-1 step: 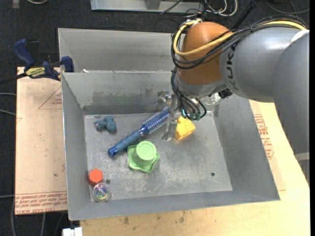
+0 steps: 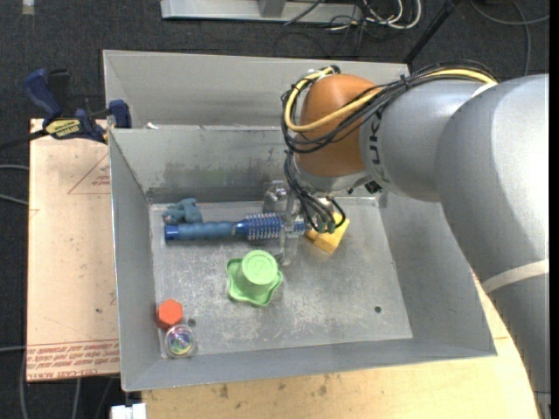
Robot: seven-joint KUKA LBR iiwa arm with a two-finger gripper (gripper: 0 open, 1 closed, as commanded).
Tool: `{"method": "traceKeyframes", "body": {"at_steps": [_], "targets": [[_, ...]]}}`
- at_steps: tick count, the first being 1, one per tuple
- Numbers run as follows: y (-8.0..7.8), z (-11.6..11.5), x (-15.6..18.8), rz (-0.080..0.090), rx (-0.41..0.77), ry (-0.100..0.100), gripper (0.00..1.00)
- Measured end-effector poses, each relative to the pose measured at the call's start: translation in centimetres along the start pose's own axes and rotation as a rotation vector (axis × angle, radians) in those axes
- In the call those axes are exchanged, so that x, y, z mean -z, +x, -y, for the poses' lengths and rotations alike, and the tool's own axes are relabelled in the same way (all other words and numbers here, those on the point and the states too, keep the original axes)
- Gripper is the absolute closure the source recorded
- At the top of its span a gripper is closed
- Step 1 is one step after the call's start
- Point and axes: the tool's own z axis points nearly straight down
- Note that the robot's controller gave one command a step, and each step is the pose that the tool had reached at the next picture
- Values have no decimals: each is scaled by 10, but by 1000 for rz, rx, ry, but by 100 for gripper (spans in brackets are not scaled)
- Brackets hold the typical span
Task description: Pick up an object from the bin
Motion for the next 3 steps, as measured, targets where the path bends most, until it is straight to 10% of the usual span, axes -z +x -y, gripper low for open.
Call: {"method": "traceKeyframes", "body": {"at_steps": [1,3], "targets": [[-1,0,4,5,-1,-1,100],[20,-3,233,15,106,1,100]]}}
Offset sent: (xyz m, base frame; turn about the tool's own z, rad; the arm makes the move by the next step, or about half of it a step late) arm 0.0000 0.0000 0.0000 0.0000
